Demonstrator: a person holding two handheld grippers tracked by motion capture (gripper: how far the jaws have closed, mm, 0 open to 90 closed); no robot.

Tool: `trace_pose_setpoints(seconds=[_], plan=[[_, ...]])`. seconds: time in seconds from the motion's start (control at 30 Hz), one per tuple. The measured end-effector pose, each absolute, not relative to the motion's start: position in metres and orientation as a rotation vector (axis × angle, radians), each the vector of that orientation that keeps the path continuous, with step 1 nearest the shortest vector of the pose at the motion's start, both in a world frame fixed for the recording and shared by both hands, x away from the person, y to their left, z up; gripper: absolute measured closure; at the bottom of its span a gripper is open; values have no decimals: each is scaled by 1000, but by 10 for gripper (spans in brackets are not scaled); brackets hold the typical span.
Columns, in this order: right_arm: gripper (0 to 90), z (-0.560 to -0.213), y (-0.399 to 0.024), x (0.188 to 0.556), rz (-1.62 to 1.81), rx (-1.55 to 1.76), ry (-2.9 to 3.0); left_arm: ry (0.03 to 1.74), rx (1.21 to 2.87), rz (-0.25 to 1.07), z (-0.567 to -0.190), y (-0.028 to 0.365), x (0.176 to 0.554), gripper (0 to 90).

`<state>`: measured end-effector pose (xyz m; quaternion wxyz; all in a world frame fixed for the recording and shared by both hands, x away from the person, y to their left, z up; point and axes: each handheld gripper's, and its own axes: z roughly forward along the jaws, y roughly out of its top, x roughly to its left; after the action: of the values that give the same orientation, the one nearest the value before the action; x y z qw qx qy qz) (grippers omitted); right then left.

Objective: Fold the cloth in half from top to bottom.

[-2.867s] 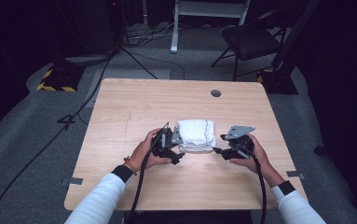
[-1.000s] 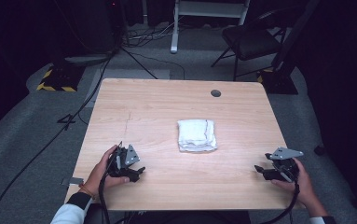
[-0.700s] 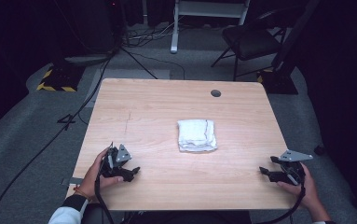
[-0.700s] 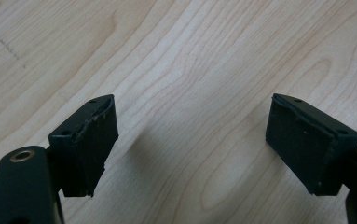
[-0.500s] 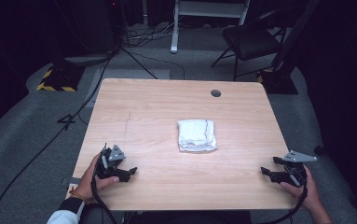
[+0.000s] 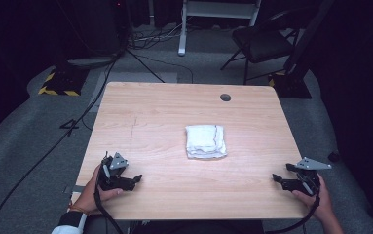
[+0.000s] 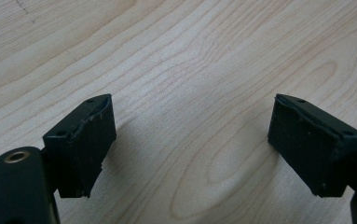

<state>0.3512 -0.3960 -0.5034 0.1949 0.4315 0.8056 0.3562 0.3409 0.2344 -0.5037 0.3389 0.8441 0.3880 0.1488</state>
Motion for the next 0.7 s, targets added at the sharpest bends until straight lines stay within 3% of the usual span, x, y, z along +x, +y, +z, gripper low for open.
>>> trace_pose_setpoints(seconds=[0.7], plan=[[207, -503, -397, 352, 1001, 1210, 2261, 1019, 2193, 392, -504, 234, 340, 152]])
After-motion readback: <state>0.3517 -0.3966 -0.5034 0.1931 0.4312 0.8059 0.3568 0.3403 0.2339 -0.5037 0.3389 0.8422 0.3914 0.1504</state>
